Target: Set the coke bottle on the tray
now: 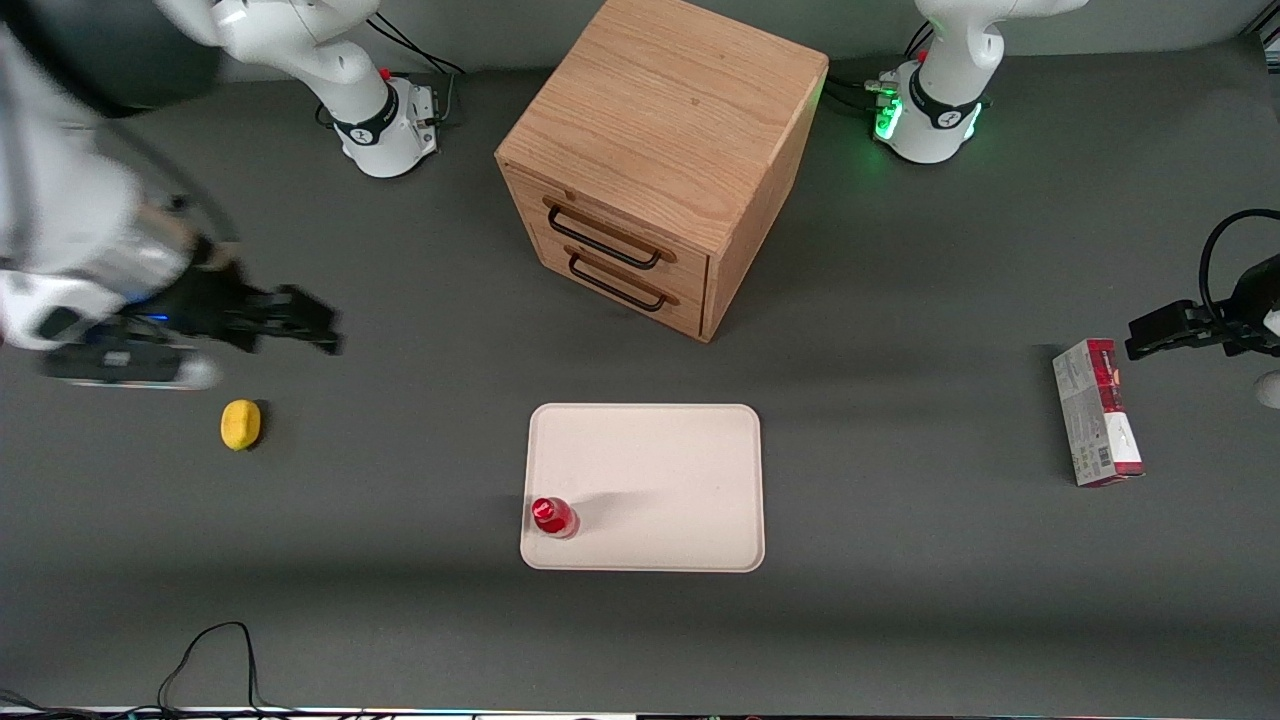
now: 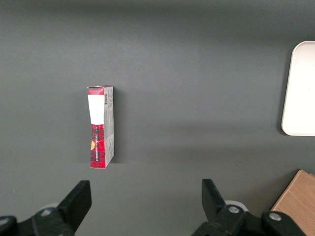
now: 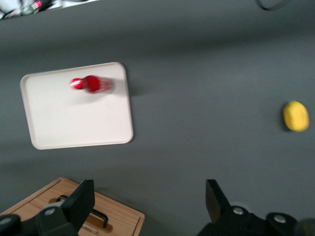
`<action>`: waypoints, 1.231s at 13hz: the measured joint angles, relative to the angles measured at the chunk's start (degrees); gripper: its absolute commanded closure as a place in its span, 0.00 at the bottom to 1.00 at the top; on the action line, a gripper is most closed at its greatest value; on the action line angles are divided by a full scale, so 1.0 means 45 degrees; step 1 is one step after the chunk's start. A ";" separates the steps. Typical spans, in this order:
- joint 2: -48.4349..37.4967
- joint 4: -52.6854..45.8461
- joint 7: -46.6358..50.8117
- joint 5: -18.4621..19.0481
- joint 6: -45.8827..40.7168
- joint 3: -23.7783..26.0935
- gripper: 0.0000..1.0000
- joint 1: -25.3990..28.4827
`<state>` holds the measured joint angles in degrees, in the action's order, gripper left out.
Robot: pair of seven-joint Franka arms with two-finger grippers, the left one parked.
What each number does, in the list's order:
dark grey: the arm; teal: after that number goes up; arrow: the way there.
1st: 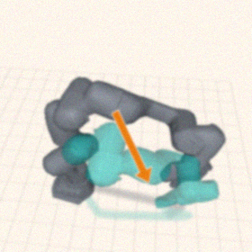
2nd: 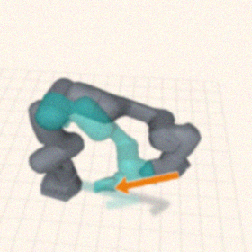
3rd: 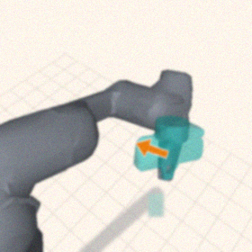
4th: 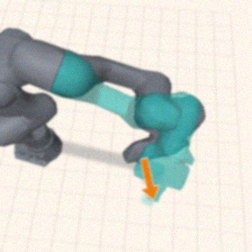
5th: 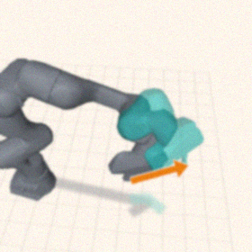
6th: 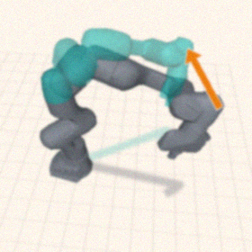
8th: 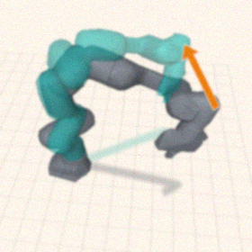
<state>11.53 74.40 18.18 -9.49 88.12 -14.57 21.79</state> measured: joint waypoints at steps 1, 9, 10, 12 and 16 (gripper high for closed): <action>-0.0519 0.0527 -0.0111 0.0028 0.0049 0.0137 0.00 -0.0577; -0.1946 0.2248 -0.2489 0.1355 0.0152 0.1300 0.00 -0.3323; -0.1951 0.2313 -0.2625 0.1356 0.0152 0.1302 0.00 -0.3441; -0.1951 0.2344 -0.2740 0.1360 0.0152 0.1304 0.00 -0.3471; -0.1958 0.2348 -0.2742 0.1383 0.0153 0.1272 0.00 -0.3467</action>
<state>2.72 84.97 5.84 -3.27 88.81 -8.85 6.19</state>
